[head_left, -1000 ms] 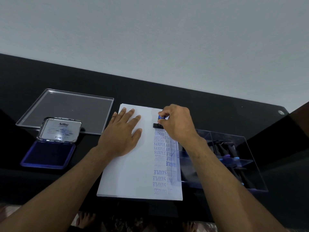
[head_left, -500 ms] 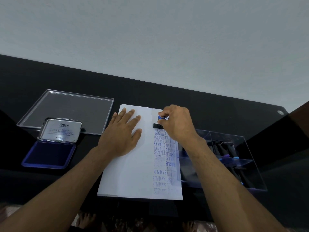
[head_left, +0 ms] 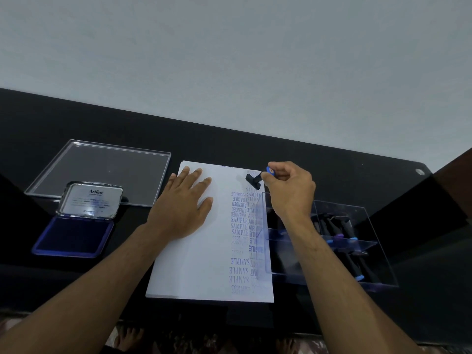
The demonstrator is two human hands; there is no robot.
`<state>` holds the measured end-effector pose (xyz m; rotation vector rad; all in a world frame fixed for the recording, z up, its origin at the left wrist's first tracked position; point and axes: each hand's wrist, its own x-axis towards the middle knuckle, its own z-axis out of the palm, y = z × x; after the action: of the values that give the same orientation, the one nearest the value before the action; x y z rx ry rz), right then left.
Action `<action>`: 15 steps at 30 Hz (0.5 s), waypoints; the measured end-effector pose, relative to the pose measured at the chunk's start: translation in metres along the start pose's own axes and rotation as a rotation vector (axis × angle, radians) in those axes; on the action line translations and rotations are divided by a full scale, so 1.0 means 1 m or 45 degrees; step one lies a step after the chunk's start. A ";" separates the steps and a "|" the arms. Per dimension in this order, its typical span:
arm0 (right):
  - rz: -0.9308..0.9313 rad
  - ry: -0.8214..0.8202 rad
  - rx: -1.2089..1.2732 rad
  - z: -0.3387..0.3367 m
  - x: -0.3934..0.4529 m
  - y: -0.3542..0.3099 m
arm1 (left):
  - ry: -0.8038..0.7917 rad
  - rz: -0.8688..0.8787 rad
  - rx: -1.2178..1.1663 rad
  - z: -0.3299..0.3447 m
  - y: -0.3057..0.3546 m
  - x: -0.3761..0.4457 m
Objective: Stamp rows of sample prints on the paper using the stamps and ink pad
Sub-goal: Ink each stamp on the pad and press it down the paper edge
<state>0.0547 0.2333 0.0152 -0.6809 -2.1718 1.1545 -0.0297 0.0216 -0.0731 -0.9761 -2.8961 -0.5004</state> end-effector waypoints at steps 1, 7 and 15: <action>0.010 0.005 0.007 0.000 0.000 0.000 | 0.000 0.001 0.001 0.000 0.000 0.000; 0.047 0.000 0.050 -0.002 -0.002 0.003 | -0.018 -0.003 -0.001 -0.001 0.000 0.001; 0.045 -0.016 0.041 -0.002 -0.003 0.003 | -0.024 -0.011 0.004 -0.001 0.000 0.001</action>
<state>0.0587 0.2340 0.0128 -0.7027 -2.1548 1.2128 -0.0301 0.0218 -0.0718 -0.9737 -2.9178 -0.4900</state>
